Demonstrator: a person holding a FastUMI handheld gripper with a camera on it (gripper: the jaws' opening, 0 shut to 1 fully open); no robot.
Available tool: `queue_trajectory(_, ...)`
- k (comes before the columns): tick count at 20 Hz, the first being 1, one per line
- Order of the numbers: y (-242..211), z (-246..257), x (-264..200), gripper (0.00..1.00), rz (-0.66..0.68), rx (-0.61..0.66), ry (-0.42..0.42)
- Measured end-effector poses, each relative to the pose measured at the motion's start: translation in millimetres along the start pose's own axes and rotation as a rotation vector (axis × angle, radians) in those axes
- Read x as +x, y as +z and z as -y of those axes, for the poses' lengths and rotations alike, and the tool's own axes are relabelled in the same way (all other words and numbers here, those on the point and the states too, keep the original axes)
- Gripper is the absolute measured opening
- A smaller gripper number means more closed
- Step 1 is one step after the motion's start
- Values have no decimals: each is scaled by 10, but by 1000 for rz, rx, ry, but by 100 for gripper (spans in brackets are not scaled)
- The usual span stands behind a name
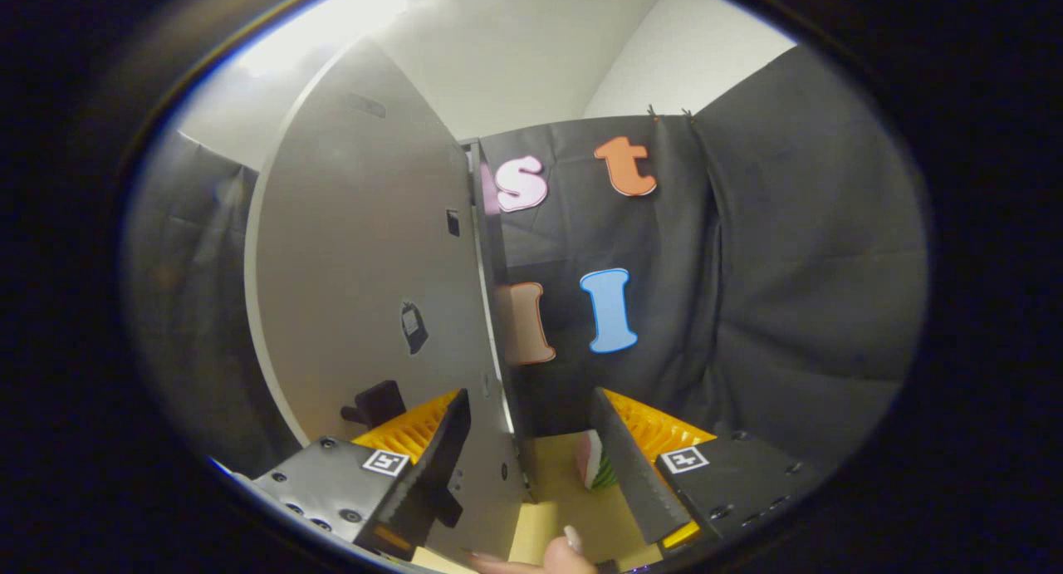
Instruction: Open the shoe cabinet door, grab the shoes and put them into the shoe cabinet, then close the shoe cabinet door.
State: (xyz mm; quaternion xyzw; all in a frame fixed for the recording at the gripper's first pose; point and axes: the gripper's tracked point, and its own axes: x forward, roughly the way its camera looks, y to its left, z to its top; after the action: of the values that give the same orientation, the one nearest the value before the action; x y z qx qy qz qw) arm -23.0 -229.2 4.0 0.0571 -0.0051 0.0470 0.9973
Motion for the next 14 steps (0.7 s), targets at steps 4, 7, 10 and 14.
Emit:
queue_trajectory(4,-74,-339,-20,94,1,2,-16)
queue_trajectory(7,-99,-595,-12,94,9,3,-35)
queue_trajectory(10,-134,-868,19,94,17,-27,-45)
queue_trajectory(14,-208,-1195,114,94,21,-24,-37)
